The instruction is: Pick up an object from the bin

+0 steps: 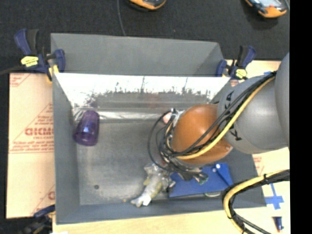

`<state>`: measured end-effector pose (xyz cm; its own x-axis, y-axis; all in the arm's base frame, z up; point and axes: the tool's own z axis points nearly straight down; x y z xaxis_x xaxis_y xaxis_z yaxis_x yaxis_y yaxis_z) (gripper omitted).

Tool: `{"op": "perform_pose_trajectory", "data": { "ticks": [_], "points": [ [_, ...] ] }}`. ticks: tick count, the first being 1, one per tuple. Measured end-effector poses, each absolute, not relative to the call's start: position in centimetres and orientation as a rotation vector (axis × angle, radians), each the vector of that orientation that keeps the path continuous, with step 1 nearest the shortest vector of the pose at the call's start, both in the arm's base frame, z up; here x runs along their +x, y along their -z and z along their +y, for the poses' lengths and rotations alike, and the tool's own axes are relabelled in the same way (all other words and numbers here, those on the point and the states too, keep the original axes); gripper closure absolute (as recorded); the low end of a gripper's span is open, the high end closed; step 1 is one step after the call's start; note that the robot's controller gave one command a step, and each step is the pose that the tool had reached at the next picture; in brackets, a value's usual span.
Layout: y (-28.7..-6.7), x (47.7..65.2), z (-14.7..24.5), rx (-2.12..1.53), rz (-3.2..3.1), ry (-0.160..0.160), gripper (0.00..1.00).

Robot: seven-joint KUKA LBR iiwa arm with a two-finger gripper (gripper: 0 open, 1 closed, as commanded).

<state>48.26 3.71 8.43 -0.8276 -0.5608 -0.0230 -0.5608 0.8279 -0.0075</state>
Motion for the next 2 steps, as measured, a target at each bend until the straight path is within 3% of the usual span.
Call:
{"op": "perform_pose_trajectory", "data": {
  "ticks": [1, 2],
  "points": [
    [-13.8, 48.8, 1.3, -1.128, 2.911, -0.001, 1.00],
    [-22.9, 49.4, 2.3, -1.110, 2.918, 0.000, 1.00]
  ]
}}
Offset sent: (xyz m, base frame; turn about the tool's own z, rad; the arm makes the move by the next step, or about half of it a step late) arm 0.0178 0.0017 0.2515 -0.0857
